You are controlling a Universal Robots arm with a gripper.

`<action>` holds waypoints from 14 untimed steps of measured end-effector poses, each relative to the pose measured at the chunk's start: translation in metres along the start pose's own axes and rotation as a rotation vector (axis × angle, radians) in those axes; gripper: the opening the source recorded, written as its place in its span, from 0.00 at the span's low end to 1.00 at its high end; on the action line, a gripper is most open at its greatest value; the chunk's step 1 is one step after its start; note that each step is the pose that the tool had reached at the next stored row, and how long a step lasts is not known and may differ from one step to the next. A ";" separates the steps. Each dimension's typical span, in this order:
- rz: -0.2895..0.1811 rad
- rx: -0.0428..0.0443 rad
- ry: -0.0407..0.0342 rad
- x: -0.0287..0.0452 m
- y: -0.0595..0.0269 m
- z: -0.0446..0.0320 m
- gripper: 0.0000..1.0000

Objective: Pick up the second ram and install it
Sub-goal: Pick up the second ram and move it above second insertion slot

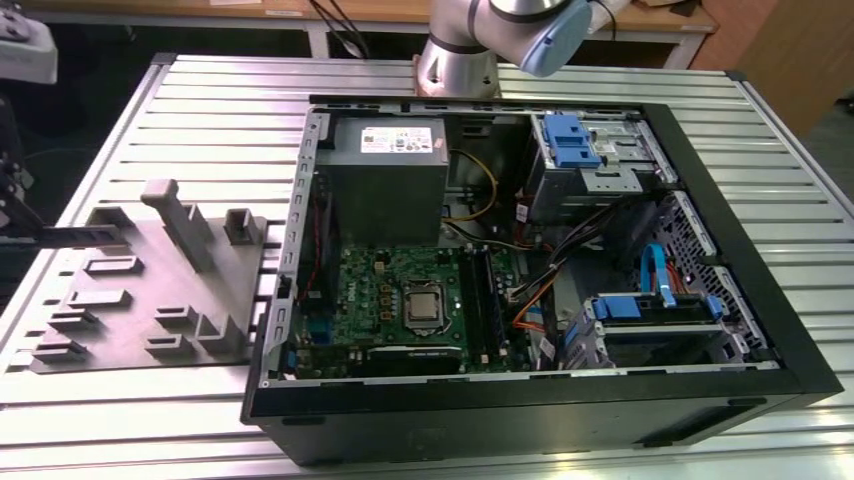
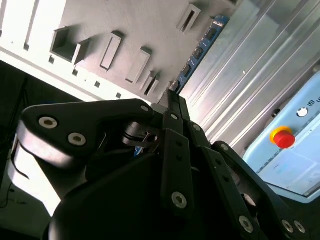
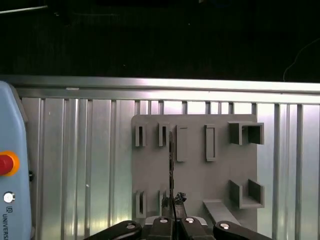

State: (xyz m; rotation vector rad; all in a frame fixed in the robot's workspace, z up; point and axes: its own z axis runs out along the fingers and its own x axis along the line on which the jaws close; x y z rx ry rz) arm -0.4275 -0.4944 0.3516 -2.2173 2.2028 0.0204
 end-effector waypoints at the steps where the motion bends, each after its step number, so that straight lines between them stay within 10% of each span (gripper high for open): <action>1: 0.000 0.0002 -0.0001 -0.0001 0.0000 -0.0039 0.11; 10: 0.000 0.0013 -0.0001 -0.0009 -0.0001 -0.0429 0.11; 14: 0.000 0.0014 -0.0001 -0.0010 -0.0001 -0.0476 0.11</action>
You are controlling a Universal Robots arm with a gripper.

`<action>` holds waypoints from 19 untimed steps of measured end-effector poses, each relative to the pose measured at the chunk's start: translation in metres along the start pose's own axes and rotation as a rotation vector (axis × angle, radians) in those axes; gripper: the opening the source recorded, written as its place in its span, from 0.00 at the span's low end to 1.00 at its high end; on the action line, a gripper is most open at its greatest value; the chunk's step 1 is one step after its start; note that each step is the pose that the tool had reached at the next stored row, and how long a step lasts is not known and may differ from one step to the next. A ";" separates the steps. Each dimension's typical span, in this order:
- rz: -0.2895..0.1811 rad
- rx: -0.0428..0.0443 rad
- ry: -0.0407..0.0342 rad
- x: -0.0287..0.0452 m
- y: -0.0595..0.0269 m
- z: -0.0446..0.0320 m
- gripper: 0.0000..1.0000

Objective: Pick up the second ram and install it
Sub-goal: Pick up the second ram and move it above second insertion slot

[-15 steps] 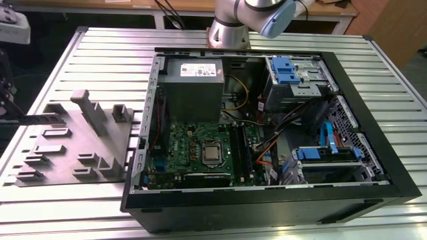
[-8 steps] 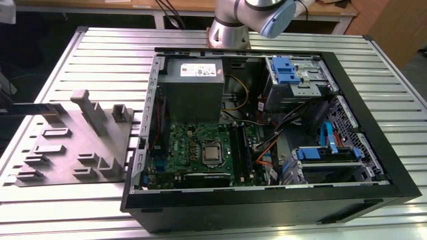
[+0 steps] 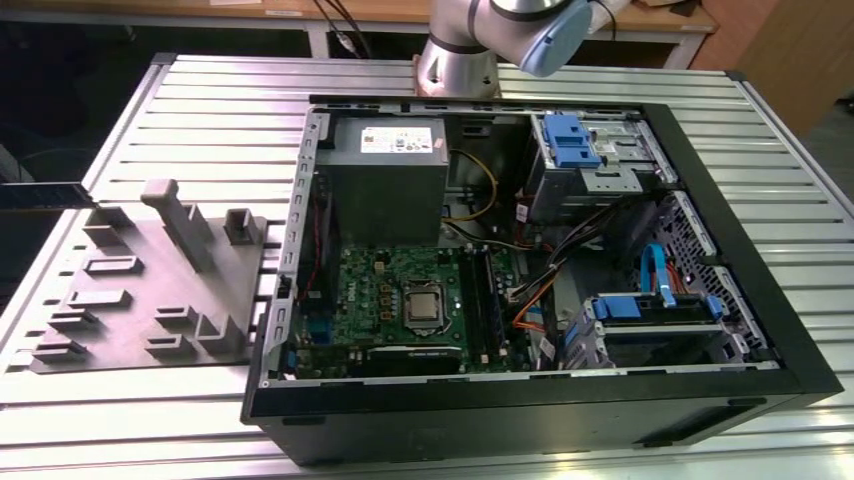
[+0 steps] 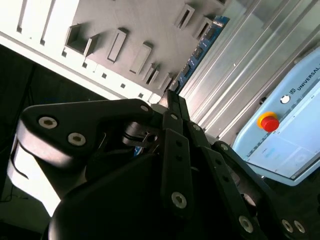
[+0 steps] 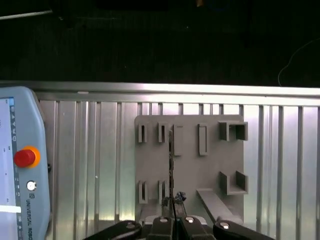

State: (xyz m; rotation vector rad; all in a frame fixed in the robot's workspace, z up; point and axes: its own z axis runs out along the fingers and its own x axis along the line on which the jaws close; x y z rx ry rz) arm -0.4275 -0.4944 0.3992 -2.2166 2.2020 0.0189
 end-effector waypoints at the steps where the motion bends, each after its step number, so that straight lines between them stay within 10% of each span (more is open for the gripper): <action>1: 0.000 0.0001 -0.0001 0.0000 0.0000 0.0000 0.11; 19: 0.000 -0.0001 -0.0004 0.0001 -0.0129 0.0000 0.11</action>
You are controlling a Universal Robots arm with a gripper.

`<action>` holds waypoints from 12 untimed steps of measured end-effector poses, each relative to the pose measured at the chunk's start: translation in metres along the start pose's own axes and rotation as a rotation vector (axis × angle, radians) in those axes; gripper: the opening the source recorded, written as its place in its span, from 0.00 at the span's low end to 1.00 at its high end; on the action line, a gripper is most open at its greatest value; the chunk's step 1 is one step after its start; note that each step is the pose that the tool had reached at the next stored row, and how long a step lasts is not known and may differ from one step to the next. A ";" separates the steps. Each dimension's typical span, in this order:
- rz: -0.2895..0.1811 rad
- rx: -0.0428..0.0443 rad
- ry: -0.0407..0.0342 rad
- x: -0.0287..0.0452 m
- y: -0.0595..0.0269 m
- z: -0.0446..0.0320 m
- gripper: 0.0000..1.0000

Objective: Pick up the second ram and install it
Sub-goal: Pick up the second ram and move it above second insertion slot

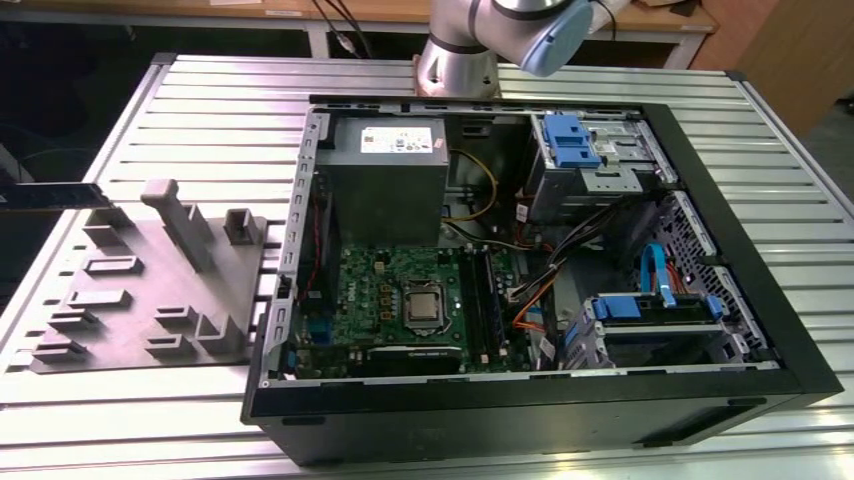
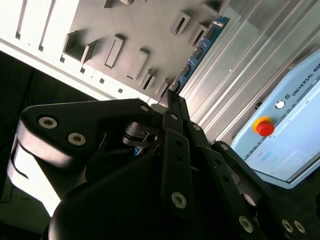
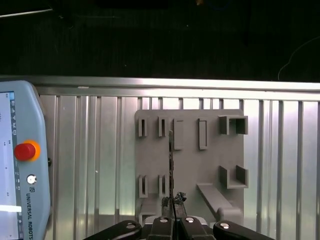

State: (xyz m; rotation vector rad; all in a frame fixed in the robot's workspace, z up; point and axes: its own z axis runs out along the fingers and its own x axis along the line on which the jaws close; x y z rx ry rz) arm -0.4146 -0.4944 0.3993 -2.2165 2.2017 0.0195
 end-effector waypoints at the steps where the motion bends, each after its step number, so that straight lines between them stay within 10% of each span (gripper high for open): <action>1: 0.000 0.0000 -0.0002 0.0000 -0.0015 0.0000 0.11; 12: 0.000 0.0000 -0.0006 0.0001 -0.0196 0.0001 0.11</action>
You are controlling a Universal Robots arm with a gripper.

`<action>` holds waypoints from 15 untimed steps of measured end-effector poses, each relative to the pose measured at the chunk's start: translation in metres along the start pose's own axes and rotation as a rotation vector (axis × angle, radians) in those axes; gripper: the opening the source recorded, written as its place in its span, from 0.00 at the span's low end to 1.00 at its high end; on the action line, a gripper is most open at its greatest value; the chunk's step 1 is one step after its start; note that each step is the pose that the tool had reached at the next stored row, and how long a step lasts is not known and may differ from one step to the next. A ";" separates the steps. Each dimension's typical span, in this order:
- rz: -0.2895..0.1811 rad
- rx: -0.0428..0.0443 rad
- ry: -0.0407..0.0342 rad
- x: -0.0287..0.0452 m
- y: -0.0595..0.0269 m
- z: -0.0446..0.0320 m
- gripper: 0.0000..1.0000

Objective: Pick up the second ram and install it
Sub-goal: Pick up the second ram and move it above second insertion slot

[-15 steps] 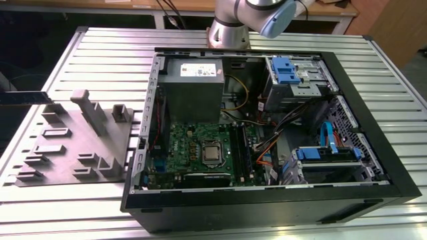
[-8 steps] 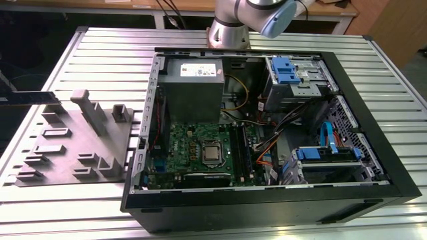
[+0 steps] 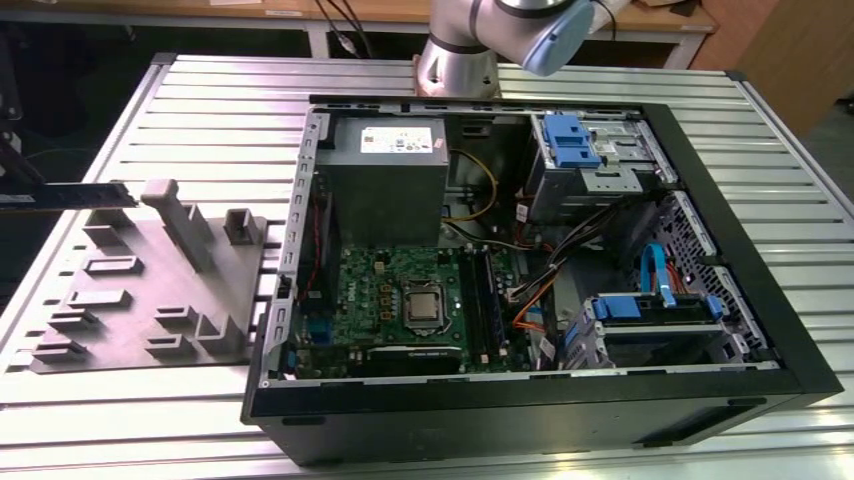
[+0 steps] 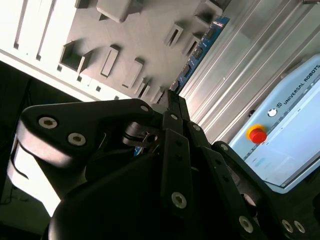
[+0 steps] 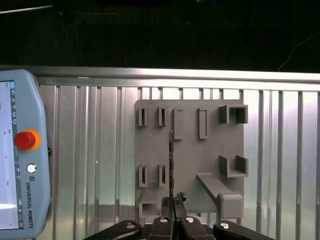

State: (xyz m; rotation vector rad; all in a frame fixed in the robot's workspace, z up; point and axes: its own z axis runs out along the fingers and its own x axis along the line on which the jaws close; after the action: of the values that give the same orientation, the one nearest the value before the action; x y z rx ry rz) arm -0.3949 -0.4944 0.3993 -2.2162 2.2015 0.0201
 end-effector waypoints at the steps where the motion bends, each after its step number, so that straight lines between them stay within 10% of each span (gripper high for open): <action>1: 0.000 0.0000 0.0000 0.0000 -0.0021 0.0000 0.11; 15: 0.000 0.0000 0.0000 0.0002 -0.0277 0.0001 0.11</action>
State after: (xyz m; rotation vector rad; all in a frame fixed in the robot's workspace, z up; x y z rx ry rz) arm -0.3673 -0.4944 0.3993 -2.2162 2.2015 0.0201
